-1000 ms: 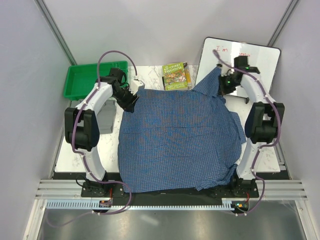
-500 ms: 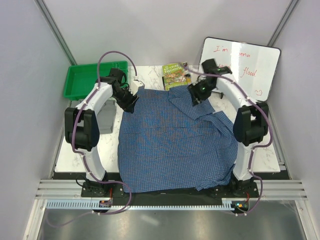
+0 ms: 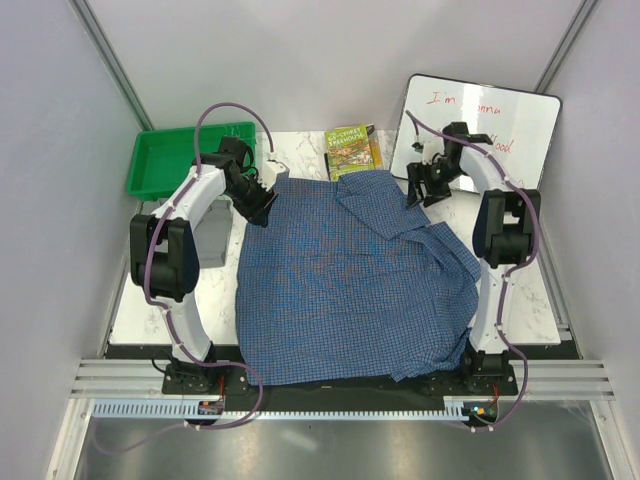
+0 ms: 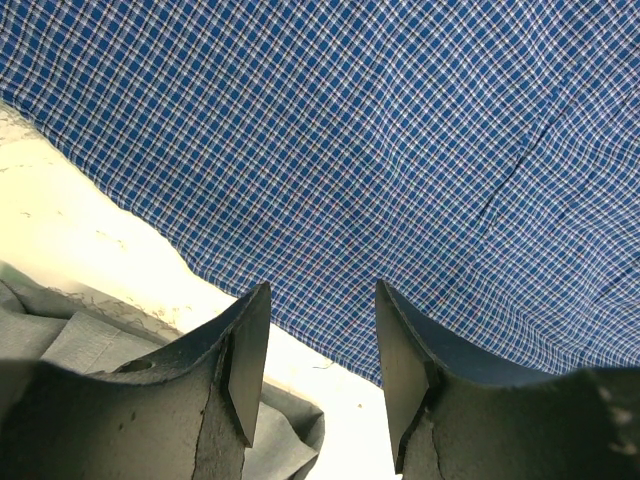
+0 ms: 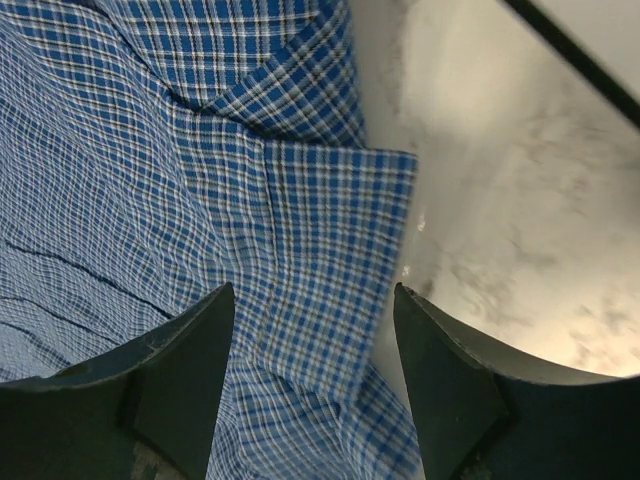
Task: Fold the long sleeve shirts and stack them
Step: Flatten the shirt out
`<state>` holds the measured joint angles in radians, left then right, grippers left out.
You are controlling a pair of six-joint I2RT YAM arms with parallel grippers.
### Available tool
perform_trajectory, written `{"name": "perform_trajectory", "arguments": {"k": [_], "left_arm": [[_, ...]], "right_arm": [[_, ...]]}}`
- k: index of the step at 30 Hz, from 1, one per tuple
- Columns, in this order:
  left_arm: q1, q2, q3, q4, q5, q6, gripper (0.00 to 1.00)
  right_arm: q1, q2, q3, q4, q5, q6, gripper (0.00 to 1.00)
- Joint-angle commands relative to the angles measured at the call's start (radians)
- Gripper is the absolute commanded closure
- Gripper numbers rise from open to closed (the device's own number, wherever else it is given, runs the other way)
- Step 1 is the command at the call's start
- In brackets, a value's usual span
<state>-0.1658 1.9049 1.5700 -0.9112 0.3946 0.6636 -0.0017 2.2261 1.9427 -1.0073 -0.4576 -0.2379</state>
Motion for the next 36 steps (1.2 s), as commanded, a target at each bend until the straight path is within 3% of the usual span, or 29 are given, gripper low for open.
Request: {"name": "perform_trajectory", "arguments": {"k": [1, 8, 17, 29, 32, 33, 35, 36], "left_arm": [[-0.001, -0.018, 0.024, -0.011, 0.003, -0.024, 0.47], [-0.001, -0.029, 0.018, -0.012, -0.003, -0.018, 0.46], [-0.001, -0.035, 0.012, -0.012, -0.007, 0.007, 0.47], [0.0, -0.032, 0.01, -0.012, -0.02, 0.025, 0.46], [-0.001, -0.029, 0.012, -0.012, -0.025, 0.027, 0.46], [-0.001, -0.026, 0.013, -0.012, -0.026, 0.03, 0.46], [0.0, -0.026, 0.012, -0.012, -0.028, 0.031, 0.46], [-0.001, -0.023, 0.01, -0.012, -0.028, 0.031, 0.47]], "right_arm": [[0.006, 0.038, 0.013, -0.004, -0.055, 0.057, 0.26], [0.006, 0.075, -0.028, 0.003, -0.115, 0.072, 0.29], [-0.056, 0.041, -0.048, 0.049, -0.056, 0.094, 0.25], [-0.066, 0.055, -0.088, 0.047, -0.335, 0.095, 0.38], [-0.069, 0.058, -0.085, 0.045, -0.346, 0.095, 0.55], [-0.072, 0.046, -0.082, 0.044, -0.342, 0.094, 0.71], [-0.086, 0.008, -0.076, 0.041, -0.339, 0.086, 0.85], [-0.09, -0.005, -0.07, 0.041, -0.334, 0.083, 1.0]]}}
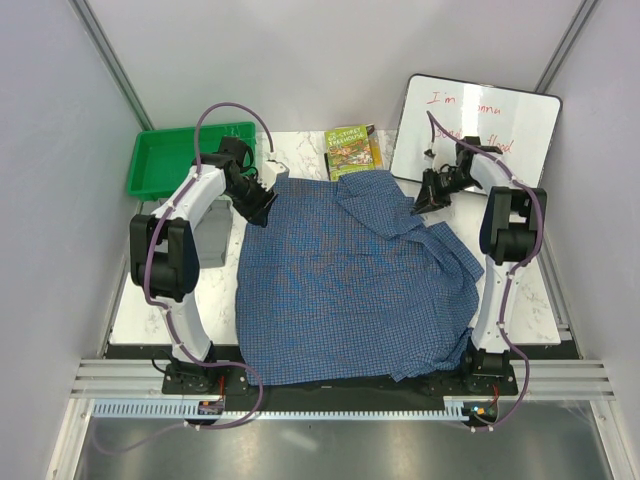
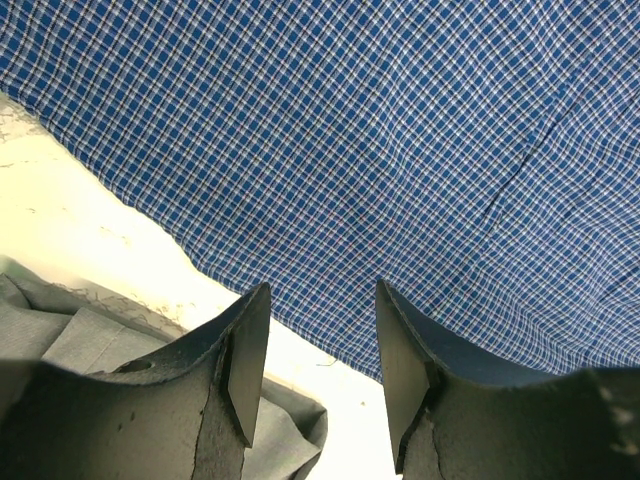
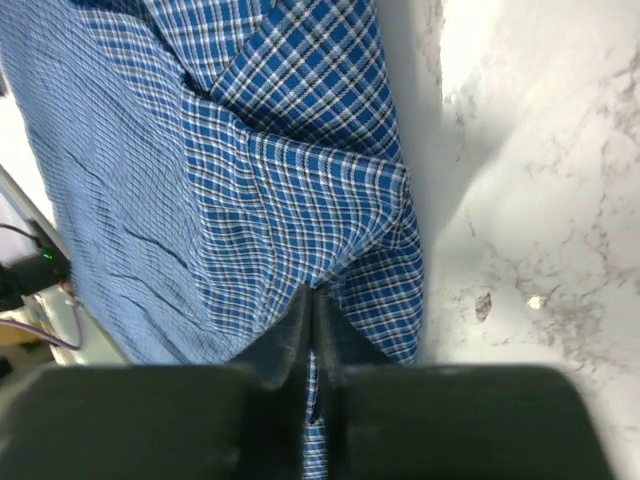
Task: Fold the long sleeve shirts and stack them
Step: Flatten the shirt out
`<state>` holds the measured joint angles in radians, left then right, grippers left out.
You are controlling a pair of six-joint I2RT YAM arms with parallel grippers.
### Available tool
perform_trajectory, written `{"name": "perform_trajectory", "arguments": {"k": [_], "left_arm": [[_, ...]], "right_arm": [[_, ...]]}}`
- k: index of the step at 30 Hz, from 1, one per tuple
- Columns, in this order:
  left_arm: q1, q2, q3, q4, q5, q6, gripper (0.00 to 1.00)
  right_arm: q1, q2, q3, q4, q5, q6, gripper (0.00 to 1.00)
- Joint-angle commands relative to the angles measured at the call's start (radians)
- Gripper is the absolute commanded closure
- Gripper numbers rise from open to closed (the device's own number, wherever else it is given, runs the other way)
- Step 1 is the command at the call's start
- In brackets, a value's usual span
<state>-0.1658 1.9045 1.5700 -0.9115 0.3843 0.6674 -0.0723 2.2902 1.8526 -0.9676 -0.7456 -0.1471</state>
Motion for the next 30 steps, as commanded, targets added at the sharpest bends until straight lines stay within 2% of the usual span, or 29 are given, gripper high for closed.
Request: {"name": "perform_trajectory", "arguments": {"k": [1, 7, 12, 17, 23, 30], "left_arm": [[-0.001, -0.021, 0.012, -0.01, -0.016, 0.028, 0.46], [0.002, 0.017, 0.045, -0.009, -0.004, 0.018, 0.46], [0.002, 0.042, 0.079, -0.012, -0.001, 0.017, 0.46], [0.003, 0.045, 0.082, -0.01, -0.002, 0.014, 0.46], [0.003, 0.068, 0.11, -0.01, -0.009, 0.006, 0.46], [0.006, 0.07, 0.11, -0.01, -0.007, -0.005, 0.46]], "right_arm": [[-0.036, -0.083, 0.029, -0.002, -0.046, -0.005, 1.0], [-0.134, -0.211, 0.137, 0.006, -0.087, 0.017, 1.0], [-0.286, -0.299, 0.2, 0.122, -0.113, 0.179, 1.0], [-0.422, -0.333, 0.273, 0.24, -0.063, 0.262, 1.0], [-0.432, -0.278, 0.358, 0.297, -0.047, 0.329, 1.0], [-0.354, -0.322, 0.267, 0.374, -0.077, 0.435, 1.0]]}}
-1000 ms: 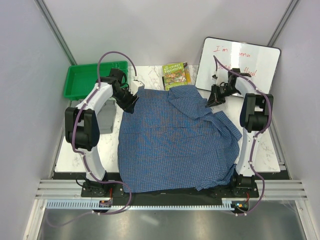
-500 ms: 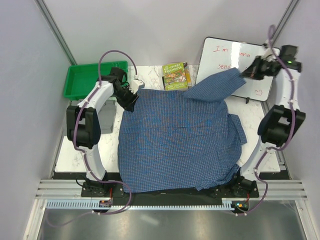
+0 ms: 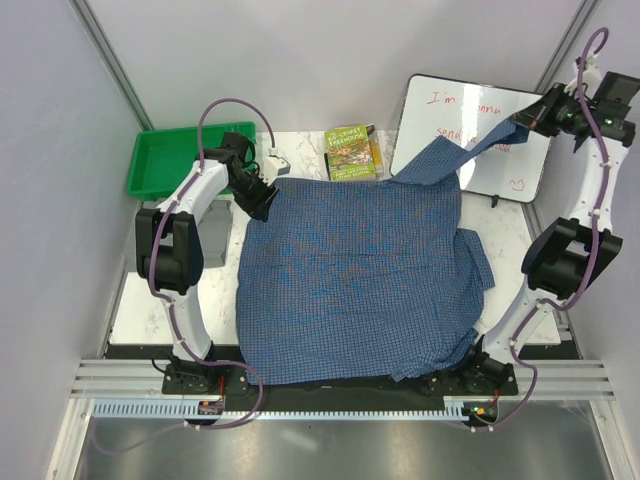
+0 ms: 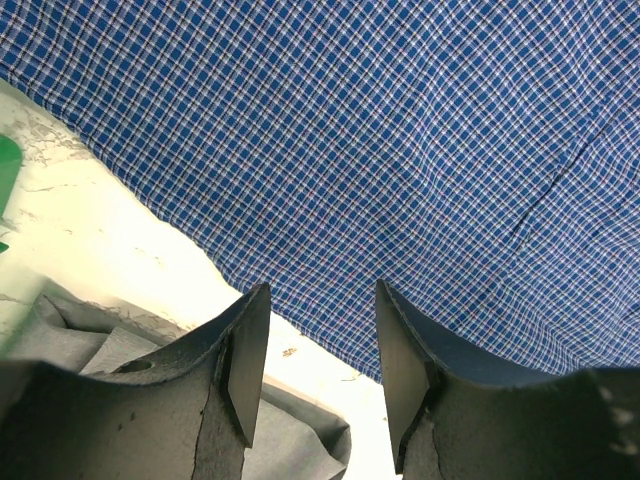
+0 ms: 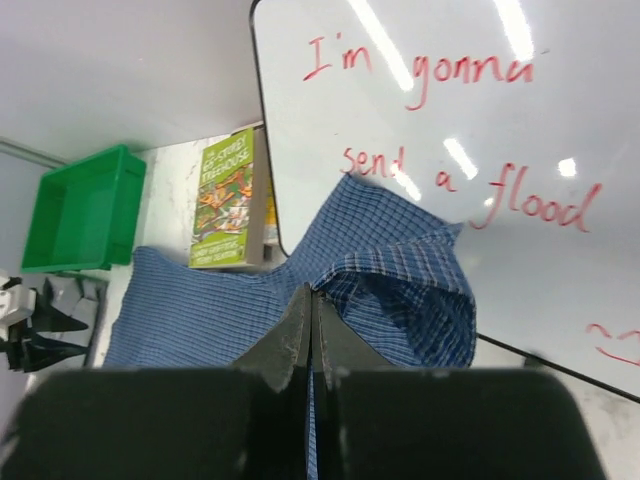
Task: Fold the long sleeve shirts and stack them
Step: Flatten the shirt out
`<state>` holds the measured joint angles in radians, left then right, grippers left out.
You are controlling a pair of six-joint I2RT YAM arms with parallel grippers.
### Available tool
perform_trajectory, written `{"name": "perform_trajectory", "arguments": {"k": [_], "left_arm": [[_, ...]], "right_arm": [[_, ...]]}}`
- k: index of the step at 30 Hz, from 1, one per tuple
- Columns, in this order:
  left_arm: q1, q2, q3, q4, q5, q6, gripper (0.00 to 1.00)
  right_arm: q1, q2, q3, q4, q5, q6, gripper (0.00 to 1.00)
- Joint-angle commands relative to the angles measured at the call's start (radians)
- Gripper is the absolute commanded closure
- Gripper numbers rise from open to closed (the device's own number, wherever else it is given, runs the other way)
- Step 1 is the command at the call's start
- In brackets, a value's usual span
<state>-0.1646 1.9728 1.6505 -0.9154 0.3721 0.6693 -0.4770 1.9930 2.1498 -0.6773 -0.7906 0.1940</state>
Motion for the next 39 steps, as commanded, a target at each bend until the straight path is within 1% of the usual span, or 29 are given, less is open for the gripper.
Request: {"name": "perform_trajectory", "arguments": {"k": [1, 3, 5, 8, 9, 11, 12, 13, 15, 16, 17, 18, 19, 20, 21, 22, 23, 24, 25, 26, 29, 31, 34, 35, 36, 38, 39], "left_arm": [[0.007, -0.002, 0.026, -0.005, 0.008, -0.008, 0.46], [0.008, -0.006, 0.02, -0.004, 0.01, -0.016, 0.46], [0.013, -0.009, 0.019, -0.004, 0.013, -0.026, 0.46], [0.025, -0.018, 0.025, -0.002, 0.027, -0.056, 0.46], [0.028, -0.02, 0.026, 0.0, 0.04, -0.065, 0.46], [0.034, -0.023, 0.031, 0.004, 0.05, -0.089, 0.46], [0.037, -0.023, 0.031, 0.015, 0.059, -0.097, 0.46], [0.037, -0.022, 0.029, 0.042, 0.06, -0.108, 0.46], [0.039, -0.015, 0.029, 0.085, 0.057, -0.108, 0.46], [0.043, -0.015, 0.031, 0.114, 0.066, -0.082, 0.46], [0.048, -0.009, 0.031, 0.163, 0.089, -0.057, 0.47], [0.062, -0.006, 0.029, 0.19, 0.156, -0.024, 0.47], [0.071, -0.005, 0.028, 0.22, 0.192, 0.042, 0.47], [0.079, -0.002, 0.029, 0.287, 0.221, 0.064, 0.47], [0.086, 0.027, 0.043, 0.302, 0.258, 0.087, 0.46], [0.089, 0.052, 0.069, 0.3, 0.272, 0.145, 0.46], [0.088, 0.076, 0.13, 0.29, 0.278, 0.179, 0.46], [0.086, 0.127, 0.159, 0.259, 0.287, 0.214, 0.46], [0.088, 0.145, 0.185, 0.253, 0.284, 0.254, 0.46], [0.086, 0.167, 0.228, 0.248, 0.283, 0.262, 0.46], [0.082, 0.21, 0.268, 0.237, 0.268, 0.299, 0.45], [0.077, 0.225, 0.284, 0.237, 0.245, 0.273, 0.46], [0.085, 0.213, 0.282, 0.236, 0.269, 0.202, 0.47], [0.086, 0.207, 0.276, 0.237, 0.275, 0.191, 0.47], [0.086, 0.199, 0.269, 0.237, 0.283, 0.168, 0.47], [0.085, 0.181, 0.252, 0.239, 0.291, 0.145, 0.47], [0.085, 0.178, 0.246, 0.24, 0.292, 0.133, 0.47]], "right_arm": [[0.078, -0.042, -0.047, 0.132, -0.03, 0.137, 1.0], [0.112, -0.054, -0.054, 0.195, -0.003, 0.189, 1.0], [0.17, -0.059, -0.047, 0.303, 0.048, 0.257, 1.0], [0.267, -0.016, 0.007, 0.441, 0.112, 0.301, 1.0], [0.317, 0.006, 0.06, 0.468, 0.179, 0.303, 1.0], [0.363, 0.085, 0.131, 0.536, 0.233, 0.298, 1.0], [0.405, 0.116, 0.206, 0.553, 0.295, 0.291, 1.0], [0.422, 0.168, 0.234, 0.594, 0.324, 0.289, 1.0], [0.458, 0.196, 0.263, 0.651, 0.362, 0.298, 1.0], [0.466, 0.197, 0.259, 0.706, 0.401, 0.292, 1.0], [0.471, 0.194, 0.252, 0.726, 0.415, 0.285, 1.0], [0.469, 0.187, 0.231, 0.74, 0.43, 0.257, 1.0], [0.497, 0.166, 0.214, 0.769, 0.462, 0.243, 1.0], [0.503, 0.153, 0.193, 0.783, 0.476, 0.233, 1.0], [0.512, 0.139, 0.152, 0.815, 0.484, 0.222, 1.0], [0.518, 0.124, 0.138, 0.829, 0.485, 0.207, 1.0], [0.528, 0.121, 0.133, 0.834, 0.484, 0.2, 1.0], [0.546, 0.122, 0.143, 0.825, 0.481, 0.194, 1.0], [0.558, 0.133, 0.153, 0.817, 0.479, 0.176, 1.0], [0.567, 0.136, 0.157, 0.815, 0.479, 0.167, 1.0], [0.616, 0.161, 0.174, 0.825, 0.501, 0.109, 1.0], [0.653, 0.184, 0.2, 0.828, 0.505, 0.094, 1.0], [0.701, 0.199, 0.196, 0.848, 0.54, 0.09, 1.0], [0.715, 0.199, 0.185, 0.852, 0.569, 0.055, 1.0], [0.741, 0.205, 0.162, 0.869, 0.646, 0.036, 1.0], [0.762, 0.22, 0.139, 0.893, 0.718, -0.014, 1.0], [0.765, 0.251, 0.14, 0.918, 0.773, -0.024, 1.0]]}}
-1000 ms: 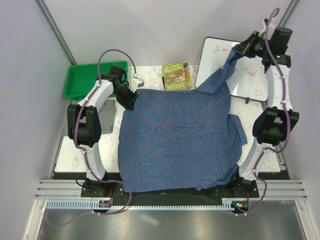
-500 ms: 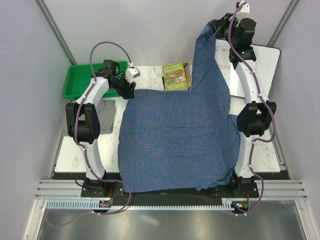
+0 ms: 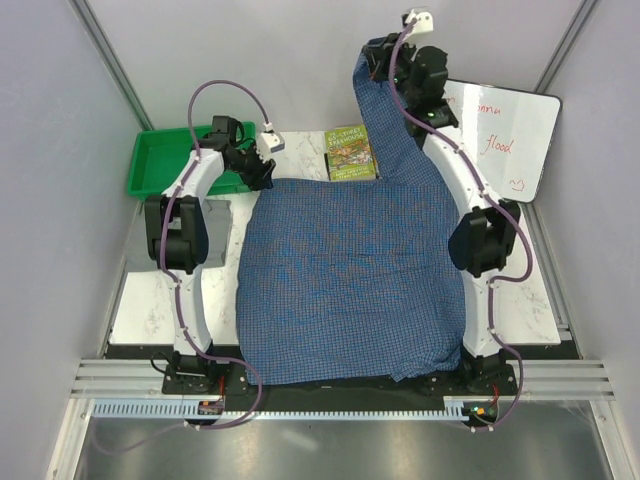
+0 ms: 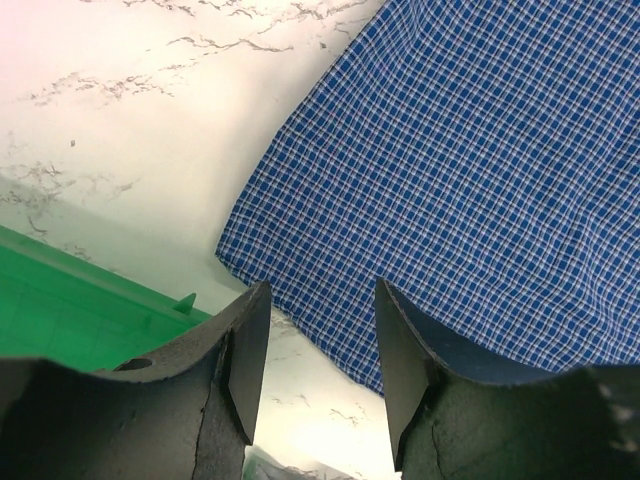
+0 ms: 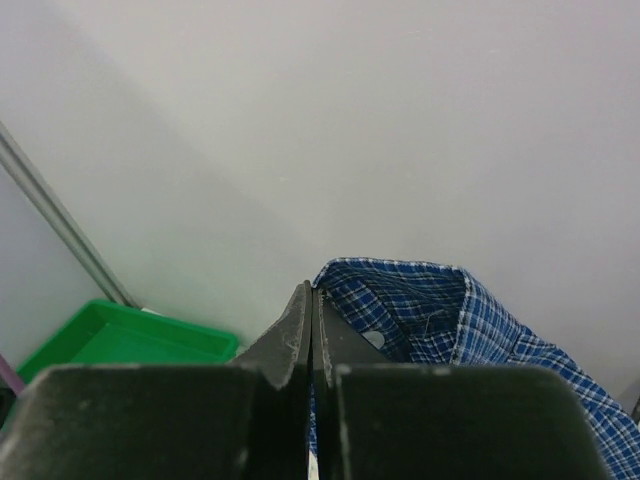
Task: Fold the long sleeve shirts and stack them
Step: Flatten the shirt out
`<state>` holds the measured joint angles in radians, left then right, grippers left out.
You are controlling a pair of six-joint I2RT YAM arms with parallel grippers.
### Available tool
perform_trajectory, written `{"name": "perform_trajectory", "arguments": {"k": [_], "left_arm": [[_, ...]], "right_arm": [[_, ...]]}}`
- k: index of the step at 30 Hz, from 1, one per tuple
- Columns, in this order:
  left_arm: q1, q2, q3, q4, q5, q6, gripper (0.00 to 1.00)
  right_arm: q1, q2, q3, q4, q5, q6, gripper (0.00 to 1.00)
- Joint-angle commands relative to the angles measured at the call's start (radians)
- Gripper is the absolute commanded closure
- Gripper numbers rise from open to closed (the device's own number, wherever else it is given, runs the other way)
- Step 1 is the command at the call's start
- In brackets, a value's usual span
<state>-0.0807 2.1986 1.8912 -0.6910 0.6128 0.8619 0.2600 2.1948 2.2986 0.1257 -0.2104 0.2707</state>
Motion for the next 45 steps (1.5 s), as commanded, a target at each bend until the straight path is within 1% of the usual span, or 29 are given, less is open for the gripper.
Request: {"name": "perform_trajectory", "arguments": {"k": [1, 2, 3, 4, 5, 6, 7, 8, 9, 10, 11, 12, 13, 14, 15, 16, 17, 18, 19, 20, 21, 22, 23, 24, 26, 31, 37, 45], "left_arm": [[0.002, -0.054, -0.004, 0.018, 0.048, -0.082, 0.47], [0.001, -0.063, -0.01, 0.016, 0.047, -0.089, 0.47], [0.002, -0.071, -0.018, 0.019, 0.045, -0.095, 0.47], [0.002, -0.077, -0.038, 0.022, 0.045, -0.098, 0.47], [0.001, -0.08, -0.047, 0.03, 0.041, -0.104, 0.47], [0.002, -0.086, -0.05, 0.031, 0.038, -0.122, 0.47], [0.002, -0.086, -0.052, 0.031, 0.035, -0.138, 0.47], [0.002, -0.086, -0.05, 0.033, 0.033, -0.15, 0.47], [0.002, -0.088, -0.049, 0.031, 0.033, -0.17, 0.47], [0.002, -0.091, -0.052, 0.033, 0.034, -0.173, 0.47], [0.002, -0.092, -0.053, 0.031, 0.042, -0.175, 0.47], [0.001, -0.094, -0.056, 0.031, 0.044, -0.173, 0.46], [0.001, -0.092, -0.058, 0.03, 0.042, -0.175, 0.47], [0.001, -0.092, -0.058, 0.024, 0.033, -0.175, 0.46], [0.001, -0.091, -0.061, 0.022, 0.025, -0.176, 0.47], [0.001, -0.088, -0.066, 0.018, 0.024, -0.17, 0.47], [0.001, -0.088, -0.07, 0.012, 0.016, -0.163, 0.47], [0.001, -0.088, -0.086, 0.007, 0.015, -0.15, 0.47], [0.001, -0.086, -0.09, 0.005, 0.013, -0.144, 0.47], [0.001, -0.086, -0.093, -0.001, 0.004, -0.143, 0.47], [0.001, -0.085, -0.096, -0.013, 0.001, -0.136, 0.47], [0.001, -0.085, -0.096, -0.019, -0.005, -0.133, 0.47], [0.001, -0.085, -0.095, -0.027, -0.014, -0.132, 0.47], [0.002, -0.085, -0.096, -0.034, -0.019, -0.124, 0.48], [0.001, -0.085, -0.099, -0.053, -0.031, -0.112, 0.48], [-0.001, -0.057, -0.096, -0.079, -0.085, -0.11, 0.46], [-0.005, -0.02, -0.063, -0.11, -0.117, -0.113, 0.46], [-0.01, 0.003, -0.064, -0.113, -0.146, -0.121, 0.46]], "right_arm": [[0.03, 0.071, 0.002, 0.12, 0.2, -0.106, 0.99], [0.031, 0.094, 0.021, 0.117, 0.2, -0.113, 0.95], [0.033, 0.138, 0.053, 0.106, 0.197, -0.114, 0.85], [0.033, 0.154, 0.062, 0.103, 0.163, -0.114, 0.55], [0.033, 0.164, 0.07, 0.089, 0.134, -0.122, 0.44], [0.03, 0.169, 0.093, 0.019, 0.117, -0.129, 0.25], [0.024, 0.155, 0.097, -0.026, 0.044, -0.155, 0.14], [0.013, 0.132, 0.085, -0.075, 0.004, -0.165, 0.04], [-0.026, 0.056, 0.064, -0.174, -0.05, -0.175, 0.02], [-0.054, 0.008, 0.032, -0.219, -0.138, -0.192, 0.02], [-0.121, -0.041, -0.043, -0.259, -0.185, -0.192, 0.02], [-0.163, -0.137, -0.079, -0.35, -0.231, -0.191, 0.02], [-0.206, -0.18, -0.117, -0.403, -0.282, -0.205, 0.02], [-0.291, -0.26, -0.184, -0.529, -0.355, -0.229, 0.02], [-0.327, -0.295, -0.221, -0.599, -0.368, -0.258, 0.02], [-0.359, -0.328, -0.258, -0.668, -0.385, -0.359, 0.03], [-0.416, -0.378, -0.324, -0.795, -0.405, -0.408, 0.05], [-0.438, -0.395, -0.361, -0.849, -0.396, -0.448, 0.13], [-0.459, -0.411, -0.396, -0.894, -0.389, -0.493, 0.18], [-0.488, -0.428, -0.462, -0.973, -0.365, -0.578, 0.23], [-0.499, -0.431, -0.491, -1.004, -0.351, -0.617, 0.31], [-0.511, -0.431, -0.517, -1.034, -0.343, -0.651, 0.35], [-0.522, -0.42, -0.559, -1.093, -0.339, -0.727, 0.39], [-0.524, -0.414, -0.577, -1.116, -0.314, -0.751, 0.42], [-0.525, -0.38, -0.62, -1.174, -0.296, -0.804, 0.44], [-0.525, -0.296, -0.669, -1.178, -0.242, -0.884, 0.47], [-0.524, -0.193, -0.662, -1.164, -0.184, -0.944, 0.49], [-0.516, -0.112, -0.668, -1.124, -0.139, -0.955, 0.49]]}}
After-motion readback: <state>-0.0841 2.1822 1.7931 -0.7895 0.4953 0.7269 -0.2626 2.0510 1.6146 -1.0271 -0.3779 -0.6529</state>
